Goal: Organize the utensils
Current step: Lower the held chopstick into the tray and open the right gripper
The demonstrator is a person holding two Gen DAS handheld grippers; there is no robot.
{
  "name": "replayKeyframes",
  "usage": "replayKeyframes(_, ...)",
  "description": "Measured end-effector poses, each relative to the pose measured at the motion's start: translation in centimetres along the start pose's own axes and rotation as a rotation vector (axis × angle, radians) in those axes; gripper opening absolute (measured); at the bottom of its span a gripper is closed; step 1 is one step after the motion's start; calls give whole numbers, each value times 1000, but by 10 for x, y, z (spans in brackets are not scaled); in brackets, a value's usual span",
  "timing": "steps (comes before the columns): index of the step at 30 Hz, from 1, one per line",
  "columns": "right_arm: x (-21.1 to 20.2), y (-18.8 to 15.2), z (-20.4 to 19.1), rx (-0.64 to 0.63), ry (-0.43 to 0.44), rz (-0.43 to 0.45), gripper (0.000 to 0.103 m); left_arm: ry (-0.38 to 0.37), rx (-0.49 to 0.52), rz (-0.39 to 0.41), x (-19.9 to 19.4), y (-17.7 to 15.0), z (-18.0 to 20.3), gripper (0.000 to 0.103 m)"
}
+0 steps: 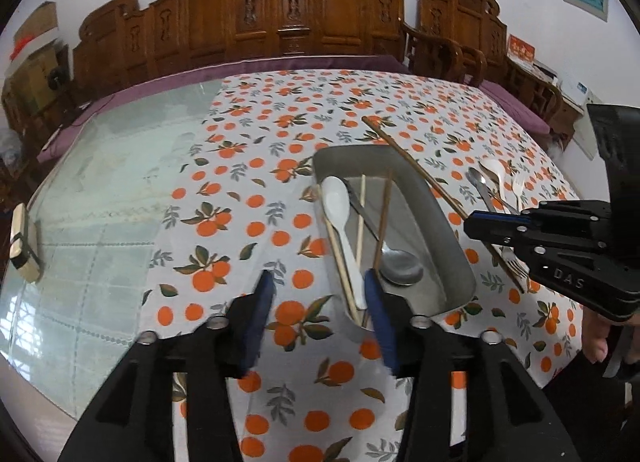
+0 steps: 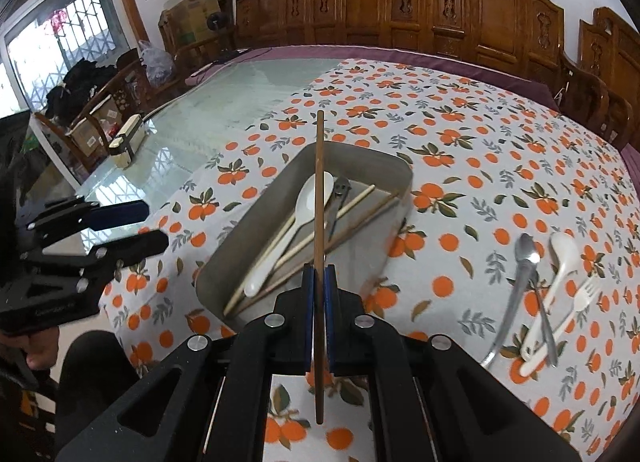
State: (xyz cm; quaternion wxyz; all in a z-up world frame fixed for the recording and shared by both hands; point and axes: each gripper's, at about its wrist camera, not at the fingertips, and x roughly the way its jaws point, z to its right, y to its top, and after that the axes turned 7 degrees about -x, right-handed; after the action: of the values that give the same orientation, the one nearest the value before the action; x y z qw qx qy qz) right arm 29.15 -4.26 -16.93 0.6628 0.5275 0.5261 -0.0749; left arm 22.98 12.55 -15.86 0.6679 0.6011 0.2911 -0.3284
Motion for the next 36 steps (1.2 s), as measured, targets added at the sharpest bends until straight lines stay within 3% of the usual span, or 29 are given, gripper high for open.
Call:
replayKeyframes(6,15,11,-4,37,14,3,6,22,0,5,0,-2,-10,56)
replayKeyframes(8,19,13,-6,40,11,2,6,25,-11,8,0,-2,-15,71)
replayKeyframes(15,42,11,-13,34,-26,-38,6,24,-46,22,-3,2,-25,84)
replayKeyframes(28,59,7,-7,95,-10,-77,7,32,-54,19,-1,2,-30,85)
replayKeyframes(36,29,9,-9,29,41,7,9,38,-38,22,-1,-2,-23,85)
